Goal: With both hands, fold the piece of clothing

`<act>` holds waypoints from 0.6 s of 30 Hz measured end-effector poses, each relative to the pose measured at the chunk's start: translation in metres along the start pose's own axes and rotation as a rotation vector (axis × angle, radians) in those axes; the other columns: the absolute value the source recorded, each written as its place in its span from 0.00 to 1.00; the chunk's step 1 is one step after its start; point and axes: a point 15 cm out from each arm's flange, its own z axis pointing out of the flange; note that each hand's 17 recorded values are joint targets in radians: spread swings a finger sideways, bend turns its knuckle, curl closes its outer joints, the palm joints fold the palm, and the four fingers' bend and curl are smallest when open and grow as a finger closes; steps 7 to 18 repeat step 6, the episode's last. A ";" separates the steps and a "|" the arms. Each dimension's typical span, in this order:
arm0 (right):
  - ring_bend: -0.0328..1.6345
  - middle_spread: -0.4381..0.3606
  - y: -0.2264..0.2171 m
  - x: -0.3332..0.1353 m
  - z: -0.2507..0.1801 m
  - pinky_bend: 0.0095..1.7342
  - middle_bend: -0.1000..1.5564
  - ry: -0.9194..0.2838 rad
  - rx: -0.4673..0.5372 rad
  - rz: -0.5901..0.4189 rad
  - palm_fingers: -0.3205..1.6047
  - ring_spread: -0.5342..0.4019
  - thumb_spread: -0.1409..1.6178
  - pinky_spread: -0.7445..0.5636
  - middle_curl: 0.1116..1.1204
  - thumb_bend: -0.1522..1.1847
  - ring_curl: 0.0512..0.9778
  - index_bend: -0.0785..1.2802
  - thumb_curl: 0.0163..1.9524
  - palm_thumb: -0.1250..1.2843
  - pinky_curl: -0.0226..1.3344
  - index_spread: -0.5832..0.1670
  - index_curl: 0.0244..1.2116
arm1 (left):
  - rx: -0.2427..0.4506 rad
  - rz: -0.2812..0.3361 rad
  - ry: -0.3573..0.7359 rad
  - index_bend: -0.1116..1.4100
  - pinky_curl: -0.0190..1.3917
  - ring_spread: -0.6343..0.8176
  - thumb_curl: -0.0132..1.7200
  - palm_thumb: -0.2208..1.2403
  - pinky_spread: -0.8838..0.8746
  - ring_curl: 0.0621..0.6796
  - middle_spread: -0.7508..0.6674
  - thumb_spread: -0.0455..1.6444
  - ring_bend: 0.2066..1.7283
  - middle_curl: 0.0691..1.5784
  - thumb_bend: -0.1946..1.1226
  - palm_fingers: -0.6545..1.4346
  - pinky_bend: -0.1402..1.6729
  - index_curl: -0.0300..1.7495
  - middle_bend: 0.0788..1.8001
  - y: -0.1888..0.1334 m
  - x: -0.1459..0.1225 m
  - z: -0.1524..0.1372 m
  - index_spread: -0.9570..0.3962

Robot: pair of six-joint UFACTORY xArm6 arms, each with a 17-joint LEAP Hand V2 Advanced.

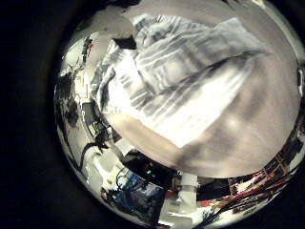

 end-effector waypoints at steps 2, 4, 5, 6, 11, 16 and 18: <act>0.57 0.42 0.007 0.017 -0.033 0.55 0.43 0.024 0.051 -0.011 0.23 0.66 0.75 0.86 0.33 0.10 0.32 0.33 0.33 0.55 0.32 0.14 0.48 | -0.012 -0.003 -0.008 0.20 0.27 0.60 0.18 0.41 0.68 0.26 0.62 0.75 0.26 0.17 0.14 0.45 0.19 0.28 0.06 0.002 0.016 -0.004 0.65; 0.55 0.44 0.015 0.036 -0.049 0.53 0.42 0.065 0.057 -0.008 0.24 0.67 0.75 0.89 0.32 0.10 0.31 0.33 0.32 0.55 0.30 0.15 0.47 | -0.024 0.002 -0.035 0.20 0.27 0.60 0.18 0.41 0.68 0.25 0.62 0.75 0.26 0.17 0.14 0.45 0.19 0.28 0.06 0.003 0.029 -0.008 0.65; 0.55 0.45 0.021 0.044 -0.055 0.51 0.42 0.095 0.054 0.000 0.24 0.68 0.74 0.90 0.32 0.10 0.30 0.33 0.31 0.56 0.30 0.16 0.46 | -0.026 -0.001 -0.053 0.20 0.27 0.60 0.18 0.41 0.68 0.25 0.62 0.75 0.26 0.17 0.14 0.45 0.19 0.28 0.06 0.005 0.032 -0.013 0.65; 0.54 0.46 0.027 0.050 -0.060 0.50 0.42 0.129 0.044 0.002 0.24 0.69 0.74 0.91 0.31 0.10 0.30 0.32 0.31 0.56 0.29 0.17 0.45 | -0.024 -0.006 -0.068 0.20 0.27 0.59 0.18 0.41 0.68 0.25 0.62 0.75 0.25 0.17 0.14 0.45 0.19 0.28 0.06 0.006 0.033 -0.018 0.65; 0.54 0.46 0.027 0.050 -0.060 0.50 0.42 0.129 0.044 0.002 0.24 0.69 0.74 0.91 0.31 0.10 0.30 0.32 0.31 0.56 0.29 0.17 0.45 | -0.024 -0.006 -0.068 0.20 0.27 0.59 0.18 0.41 0.68 0.25 0.62 0.75 0.25 0.17 0.14 0.45 0.19 0.28 0.06 0.006 0.033 -0.018 0.65; 0.54 0.46 0.027 0.050 -0.060 0.50 0.42 0.129 0.044 0.002 0.24 0.69 0.74 0.91 0.31 0.10 0.30 0.32 0.31 0.56 0.29 0.17 0.45 | -0.024 -0.006 -0.068 0.20 0.27 0.59 0.18 0.41 0.68 0.25 0.62 0.75 0.25 0.17 0.14 0.45 0.19 0.28 0.06 0.006 0.033 -0.018 0.65; 0.54 0.46 0.027 0.050 -0.060 0.50 0.42 0.129 0.044 0.002 0.24 0.69 0.74 0.91 0.31 0.10 0.30 0.32 0.31 0.56 0.29 0.17 0.45 | -0.024 -0.006 -0.068 0.20 0.27 0.59 0.18 0.41 0.68 0.25 0.62 0.75 0.25 0.17 0.14 0.45 0.19 0.28 0.06 0.006 0.033 -0.018 0.65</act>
